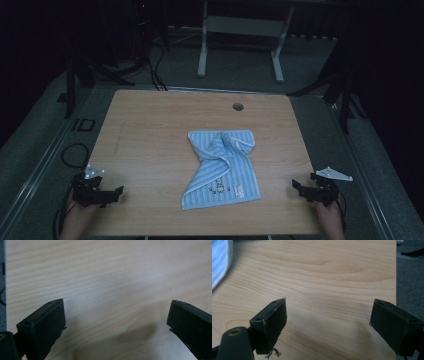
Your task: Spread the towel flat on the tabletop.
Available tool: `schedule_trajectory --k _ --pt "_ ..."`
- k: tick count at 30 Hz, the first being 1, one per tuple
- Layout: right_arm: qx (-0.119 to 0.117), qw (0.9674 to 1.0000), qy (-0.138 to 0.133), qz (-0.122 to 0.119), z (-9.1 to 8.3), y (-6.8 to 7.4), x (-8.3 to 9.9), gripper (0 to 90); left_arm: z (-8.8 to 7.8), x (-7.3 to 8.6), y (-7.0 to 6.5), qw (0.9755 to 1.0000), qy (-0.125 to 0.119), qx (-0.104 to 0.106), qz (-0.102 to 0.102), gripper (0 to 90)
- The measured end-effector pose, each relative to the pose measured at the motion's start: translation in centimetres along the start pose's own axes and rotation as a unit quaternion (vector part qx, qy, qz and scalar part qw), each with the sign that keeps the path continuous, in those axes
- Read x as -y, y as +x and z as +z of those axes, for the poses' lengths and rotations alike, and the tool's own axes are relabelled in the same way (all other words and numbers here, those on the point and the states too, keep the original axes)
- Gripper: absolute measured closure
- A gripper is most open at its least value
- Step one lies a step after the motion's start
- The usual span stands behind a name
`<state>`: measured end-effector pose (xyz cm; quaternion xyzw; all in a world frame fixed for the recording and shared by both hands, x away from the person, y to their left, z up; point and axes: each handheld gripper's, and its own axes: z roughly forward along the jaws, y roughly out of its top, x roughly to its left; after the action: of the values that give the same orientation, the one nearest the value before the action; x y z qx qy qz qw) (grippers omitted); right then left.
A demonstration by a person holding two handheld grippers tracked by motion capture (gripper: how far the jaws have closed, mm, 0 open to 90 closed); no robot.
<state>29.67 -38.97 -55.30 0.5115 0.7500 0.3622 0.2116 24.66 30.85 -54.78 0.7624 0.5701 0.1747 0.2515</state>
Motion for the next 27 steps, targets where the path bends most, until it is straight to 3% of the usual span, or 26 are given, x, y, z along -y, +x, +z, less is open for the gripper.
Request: schedule_trajectory --k 4,9,11,13,15,16,18,21,23,27 --pt "-0.015 0.9994 0.031 -0.01 0.5 0.0 -0.6 14.4 -0.3 -0.7 0.1 0.9986 0.047 -0.007 0.024 1.8" --pt "-0.017 0.9958 0.086 -0.027 1.1 0.4 -1.6 15.4 -0.5 -1.8 0.1 0.9935 0.108 -0.002 0.037 1.7" --pt "-0.021 0.9933 0.107 -0.037 1.2 0.5 -2.3 15.4 -0.5 -2.3 -0.1 0.9916 0.124 0.002 0.037 1.7" --pt "-0.024 0.9902 0.13 -0.046 1.4 0.5 -3.2 15.4 -0.5 -2.7 -0.3 0.9882 0.145 0.007 0.05 1.7" --pt "-0.034 0.9849 0.161 -0.055 1.5 0.5 -4.2 15.3 -0.4 -3.1 -0.5 0.9844 0.162 0.005 0.069 1.7" --pt "-0.039 0.9821 0.175 -0.056 1.6 0.6 -4.7 15.4 -0.3 -3.3 -0.6 0.9824 0.171 0.009 0.075 1.7" --pt "-0.053 0.9732 0.214 -0.064 1.7 0.7 -5.6 15.4 -0.2 -3.7 -0.9 0.9774 0.191 0.015 0.089 1.8" --pt "-0.064 0.9542 0.279 -0.086 2.3 1.1 -6.6 15.4 0.2 -4.1 -1.2 0.9696 0.221 0.015 0.104 1.7" --pt "-0.061 0.9431 0.31 -0.103 2.6 1.4 -7.0 15.5 0.3 -4.4 -1.4 0.9658 0.234 0.017 0.11 1.7" --pt "-0.071 0.9274 0.349 -0.114 2.9 1.8 -7.6 15.6 0.7 -4.7 -1.7 0.9583 0.257 0.023 0.123 1.8"
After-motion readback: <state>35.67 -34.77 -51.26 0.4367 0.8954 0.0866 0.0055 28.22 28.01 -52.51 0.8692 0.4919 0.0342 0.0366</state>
